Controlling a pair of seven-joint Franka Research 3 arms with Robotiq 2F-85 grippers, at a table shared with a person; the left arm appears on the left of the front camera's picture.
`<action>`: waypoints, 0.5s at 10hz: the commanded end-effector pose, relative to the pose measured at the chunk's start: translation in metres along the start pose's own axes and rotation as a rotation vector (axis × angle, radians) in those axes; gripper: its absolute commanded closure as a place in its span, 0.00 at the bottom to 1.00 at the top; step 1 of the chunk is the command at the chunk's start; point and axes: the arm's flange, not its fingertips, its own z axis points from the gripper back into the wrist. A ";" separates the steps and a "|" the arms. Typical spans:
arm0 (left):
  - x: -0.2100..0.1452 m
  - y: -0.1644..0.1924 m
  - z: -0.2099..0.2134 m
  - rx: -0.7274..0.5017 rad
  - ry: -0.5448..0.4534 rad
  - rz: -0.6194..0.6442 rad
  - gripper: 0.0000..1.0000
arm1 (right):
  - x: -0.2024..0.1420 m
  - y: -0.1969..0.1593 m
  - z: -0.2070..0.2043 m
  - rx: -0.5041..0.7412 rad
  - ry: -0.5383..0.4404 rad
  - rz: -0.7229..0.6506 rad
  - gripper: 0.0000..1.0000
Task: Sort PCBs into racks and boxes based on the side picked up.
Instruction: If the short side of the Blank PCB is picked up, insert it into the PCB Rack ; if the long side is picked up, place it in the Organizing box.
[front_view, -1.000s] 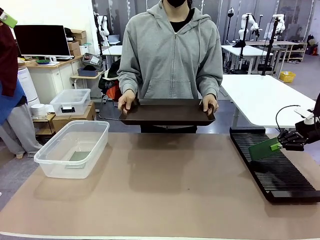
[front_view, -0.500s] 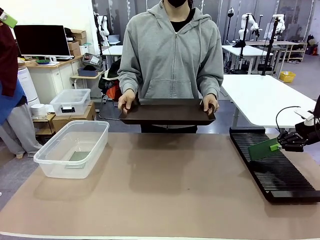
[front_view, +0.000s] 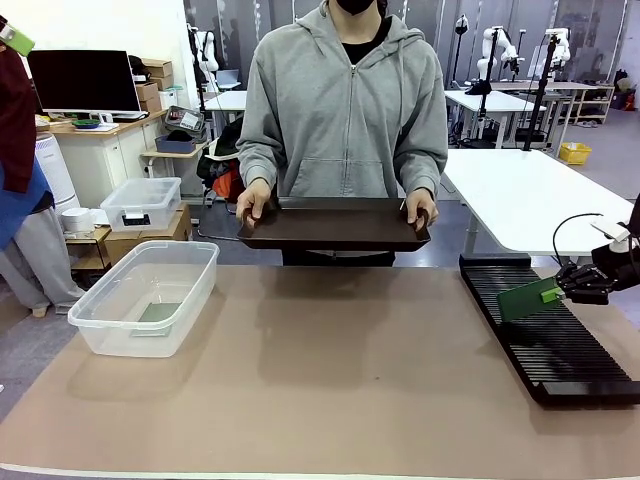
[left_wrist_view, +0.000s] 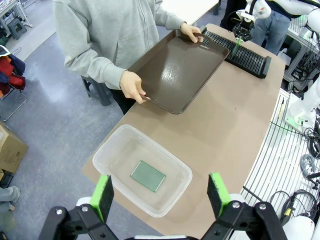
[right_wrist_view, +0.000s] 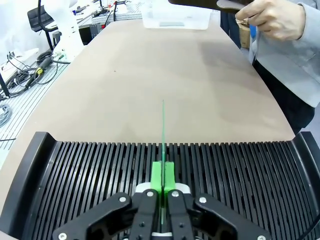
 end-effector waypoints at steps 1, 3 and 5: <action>-0.001 -0.003 0.000 -0.005 -0.002 -0.003 0.00 | 0.000 0.000 0.000 0.000 0.000 0.000 0.98; -0.001 -0.003 0.000 -0.005 -0.002 -0.003 0.00 | -0.020 -0.006 0.004 -0.008 -0.013 -0.012 0.98; -0.001 -0.003 0.000 -0.005 -0.002 -0.003 0.00 | -0.035 -0.008 0.005 -0.010 -0.028 -0.030 0.98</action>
